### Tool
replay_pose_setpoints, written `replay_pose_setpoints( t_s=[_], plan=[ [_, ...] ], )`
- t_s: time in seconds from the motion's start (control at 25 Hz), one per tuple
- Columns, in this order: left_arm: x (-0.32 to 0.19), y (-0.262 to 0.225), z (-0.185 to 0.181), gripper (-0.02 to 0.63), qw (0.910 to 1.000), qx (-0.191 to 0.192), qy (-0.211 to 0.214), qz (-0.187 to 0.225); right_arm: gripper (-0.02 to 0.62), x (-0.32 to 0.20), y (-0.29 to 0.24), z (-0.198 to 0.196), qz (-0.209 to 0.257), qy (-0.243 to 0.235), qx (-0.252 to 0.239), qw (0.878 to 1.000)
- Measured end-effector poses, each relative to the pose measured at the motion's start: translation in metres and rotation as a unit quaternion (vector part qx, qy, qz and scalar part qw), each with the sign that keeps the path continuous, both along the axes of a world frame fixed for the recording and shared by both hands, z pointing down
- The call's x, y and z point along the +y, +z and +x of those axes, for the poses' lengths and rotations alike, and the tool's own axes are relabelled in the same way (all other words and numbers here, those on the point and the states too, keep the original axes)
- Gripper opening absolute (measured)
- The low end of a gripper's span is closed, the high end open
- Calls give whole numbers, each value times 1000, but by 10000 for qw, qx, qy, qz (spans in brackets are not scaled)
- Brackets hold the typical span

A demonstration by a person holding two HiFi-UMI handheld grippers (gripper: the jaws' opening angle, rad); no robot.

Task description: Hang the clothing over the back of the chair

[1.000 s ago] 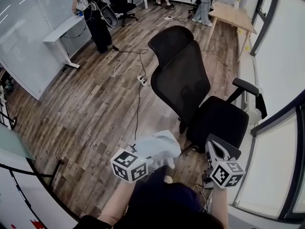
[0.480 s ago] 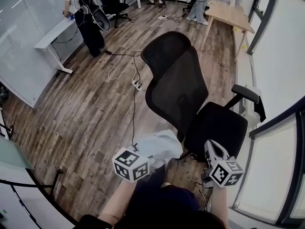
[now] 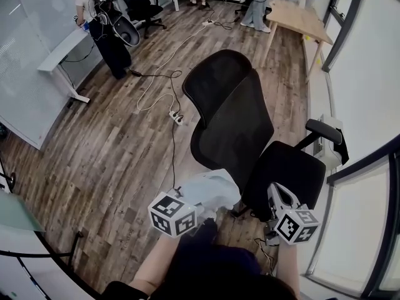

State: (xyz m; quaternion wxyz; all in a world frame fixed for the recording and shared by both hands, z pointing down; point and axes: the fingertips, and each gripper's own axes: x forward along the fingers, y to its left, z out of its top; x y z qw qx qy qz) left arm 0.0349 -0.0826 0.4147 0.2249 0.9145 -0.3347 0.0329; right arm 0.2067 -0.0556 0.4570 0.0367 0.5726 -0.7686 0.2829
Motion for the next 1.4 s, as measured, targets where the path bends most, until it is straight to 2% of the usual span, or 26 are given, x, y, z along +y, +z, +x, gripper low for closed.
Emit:
replay_pose_setpoints(
  t_s=[0.48,0.84,1.04,1.4],
  plan=[
    [-59,2,-8,18,9997,-6,241,-6,2,-50,1,-10,-13,221,8,9998],
    [-89,6,4,18,9976,2,684,71,2,-69,10,-8,-13,515,-23,9987],
    [-99,4,18,18,9955,-84,932,145,2,-65,21,-6,-102,653,-133,9977],
    [-115,-30,68,18,9892,-135,1376,479,3,-60,21,5,-42,372,-217,9991]
  ],
)
